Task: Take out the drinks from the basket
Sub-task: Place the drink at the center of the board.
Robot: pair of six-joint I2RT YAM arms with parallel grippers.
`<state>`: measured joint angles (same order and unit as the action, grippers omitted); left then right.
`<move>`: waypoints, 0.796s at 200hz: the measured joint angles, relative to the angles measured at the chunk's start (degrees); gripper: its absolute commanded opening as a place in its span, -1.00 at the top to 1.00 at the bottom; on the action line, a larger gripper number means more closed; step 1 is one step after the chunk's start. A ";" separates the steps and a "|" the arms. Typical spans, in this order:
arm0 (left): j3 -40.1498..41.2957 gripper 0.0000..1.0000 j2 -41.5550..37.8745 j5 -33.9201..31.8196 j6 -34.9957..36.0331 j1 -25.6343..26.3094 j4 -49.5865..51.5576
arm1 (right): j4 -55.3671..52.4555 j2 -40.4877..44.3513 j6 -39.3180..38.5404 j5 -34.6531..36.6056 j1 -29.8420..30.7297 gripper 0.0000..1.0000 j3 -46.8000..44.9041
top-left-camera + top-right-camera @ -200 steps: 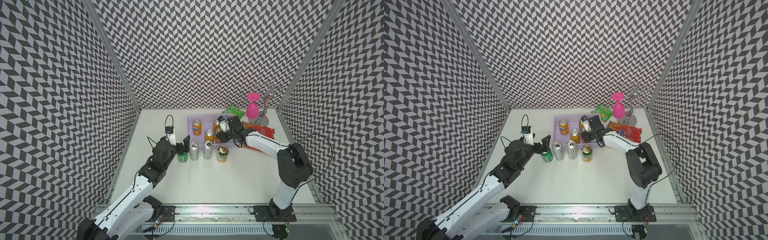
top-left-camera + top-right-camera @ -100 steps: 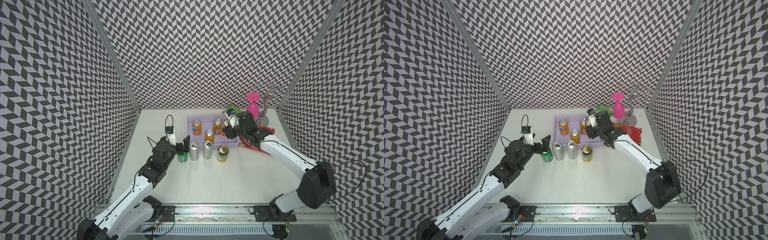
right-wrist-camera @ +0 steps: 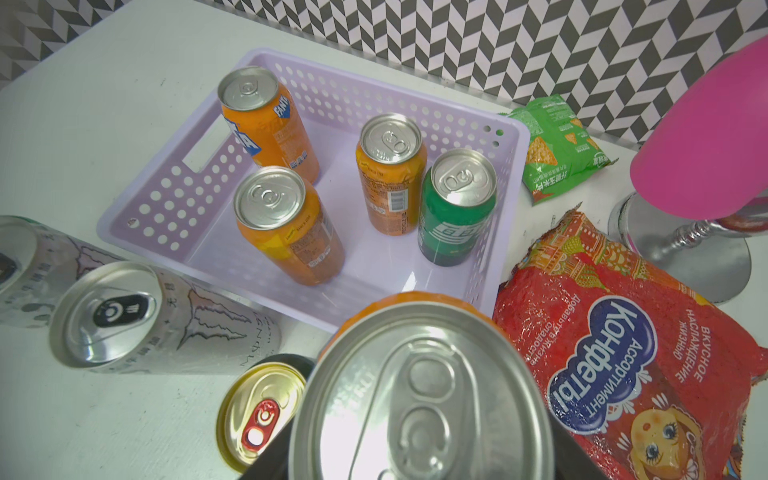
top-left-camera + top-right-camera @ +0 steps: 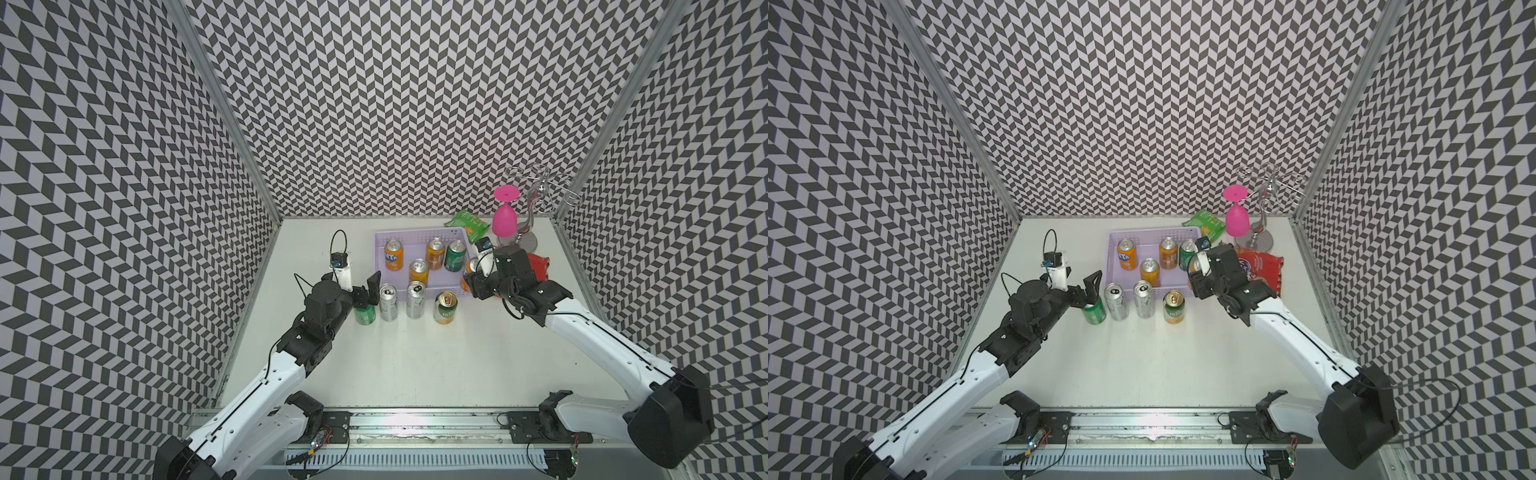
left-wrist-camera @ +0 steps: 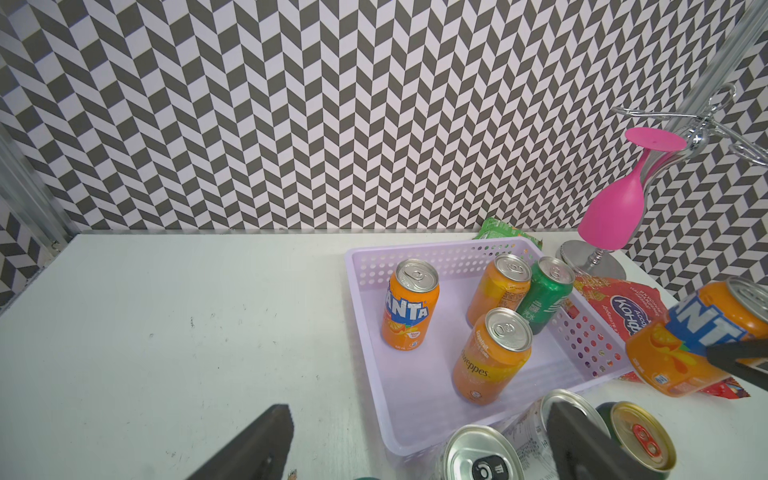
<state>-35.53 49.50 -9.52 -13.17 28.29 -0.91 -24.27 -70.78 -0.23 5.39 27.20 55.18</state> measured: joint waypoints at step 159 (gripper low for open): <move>0.00 -0.98 0.00 0.24 0.00 0.00 -0.37 | 6.38 0.20 5.68 -0.09 -1.25 0.03 -10.47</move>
<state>-35.53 49.50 -9.28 -13.17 28.29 -1.28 -17.89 -70.59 5.45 5.30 25.96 44.71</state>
